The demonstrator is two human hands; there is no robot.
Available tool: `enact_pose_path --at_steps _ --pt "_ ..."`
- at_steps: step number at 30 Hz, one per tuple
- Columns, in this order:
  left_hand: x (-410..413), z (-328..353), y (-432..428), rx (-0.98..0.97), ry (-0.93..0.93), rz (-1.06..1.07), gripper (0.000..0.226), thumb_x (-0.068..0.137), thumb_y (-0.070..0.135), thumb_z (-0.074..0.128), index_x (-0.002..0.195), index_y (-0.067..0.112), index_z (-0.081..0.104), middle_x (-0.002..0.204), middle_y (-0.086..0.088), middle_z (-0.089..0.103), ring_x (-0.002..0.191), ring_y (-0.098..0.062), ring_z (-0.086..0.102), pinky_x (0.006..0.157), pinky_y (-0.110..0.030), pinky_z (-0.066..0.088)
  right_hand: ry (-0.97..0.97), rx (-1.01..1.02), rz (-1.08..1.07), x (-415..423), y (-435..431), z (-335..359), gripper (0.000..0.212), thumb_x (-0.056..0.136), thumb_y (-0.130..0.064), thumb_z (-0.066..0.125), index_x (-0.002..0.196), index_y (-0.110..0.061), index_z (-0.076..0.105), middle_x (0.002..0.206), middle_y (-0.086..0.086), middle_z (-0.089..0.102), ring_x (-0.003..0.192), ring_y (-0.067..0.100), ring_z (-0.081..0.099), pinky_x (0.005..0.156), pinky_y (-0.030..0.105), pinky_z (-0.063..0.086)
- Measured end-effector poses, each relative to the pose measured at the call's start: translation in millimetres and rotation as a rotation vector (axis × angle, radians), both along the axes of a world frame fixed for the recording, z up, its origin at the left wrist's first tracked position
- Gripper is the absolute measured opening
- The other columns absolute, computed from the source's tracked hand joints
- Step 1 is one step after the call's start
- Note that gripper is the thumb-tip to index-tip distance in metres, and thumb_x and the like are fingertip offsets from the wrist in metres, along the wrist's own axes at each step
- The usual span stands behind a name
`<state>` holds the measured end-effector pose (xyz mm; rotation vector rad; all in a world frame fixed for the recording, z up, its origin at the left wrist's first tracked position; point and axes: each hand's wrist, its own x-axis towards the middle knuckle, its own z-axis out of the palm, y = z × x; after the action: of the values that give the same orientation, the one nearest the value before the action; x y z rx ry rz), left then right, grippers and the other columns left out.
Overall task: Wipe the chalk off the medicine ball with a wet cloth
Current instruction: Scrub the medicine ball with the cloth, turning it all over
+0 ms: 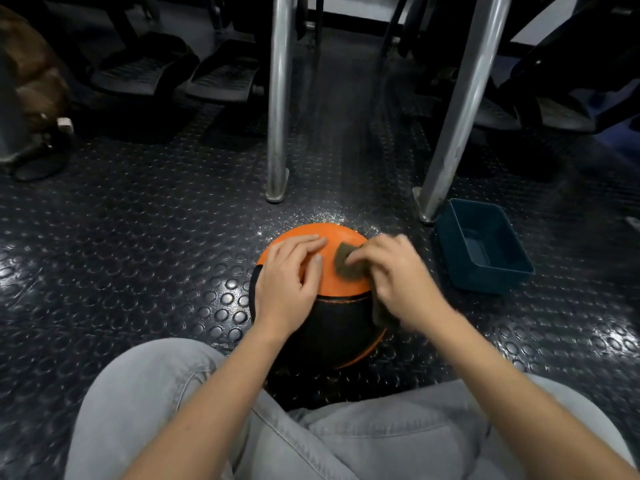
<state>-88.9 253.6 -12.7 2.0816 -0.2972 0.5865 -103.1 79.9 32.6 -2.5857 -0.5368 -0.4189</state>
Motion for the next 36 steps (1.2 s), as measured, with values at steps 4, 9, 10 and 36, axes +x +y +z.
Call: enact_pose_path --at_steps 4,9,10,36 --pt "-5.9 2.4 -8.5 0.025 -0.008 0.029 0.041 0.091 0.041 0.038 0.114 0.023 0.067 0.115 0.025 0.051 0.109 0.011 0.033 0.089 -0.017 0.032 0.202 0.141 -0.266 43.4 -24.5 -6.4 0.036 0.087 0.009 0.046 0.104 -0.014 0.069 0.112 0.007 0.064 0.109 0.028 0.055 0.096 0.031 0.04" --pt "-6.5 -0.4 -3.8 0.02 -0.018 0.075 0.038 0.092 0.037 0.039 0.111 0.021 0.067 0.114 0.02 0.057 0.109 0.005 0.039 0.089 -0.017 0.036 0.077 0.093 -0.131 4.2 7.5 9.1 0.035 0.083 0.005 0.044 0.095 -0.016 0.07 0.099 0.005 0.064 0.092 0.026 0.051 0.083 0.025 0.036" --pt "-6.0 -1.1 -1.5 0.016 -0.022 0.071 0.038 0.092 0.036 0.039 0.111 0.02 0.068 0.115 0.016 0.06 0.109 0.001 0.041 0.09 -0.017 0.035 0.019 0.04 -0.049 -7.6 17.5 10.3 0.035 0.082 0.0 0.041 0.093 -0.017 0.07 0.093 0.004 0.063 0.085 0.025 0.049 0.077 0.025 0.035" --pt "1.3 22.9 -22.8 0.116 0.284 0.152 0.034 0.096 0.028 0.042 0.125 0.019 0.057 0.127 0.006 0.053 0.118 -0.013 0.041 0.098 -0.031 0.035 0.145 -0.062 -0.053 12.1 17.0 21.7 0.031 0.088 -0.004 0.05 0.108 -0.022 0.066 0.108 0.001 0.06 0.1 0.025 0.049 0.091 0.037 0.04"
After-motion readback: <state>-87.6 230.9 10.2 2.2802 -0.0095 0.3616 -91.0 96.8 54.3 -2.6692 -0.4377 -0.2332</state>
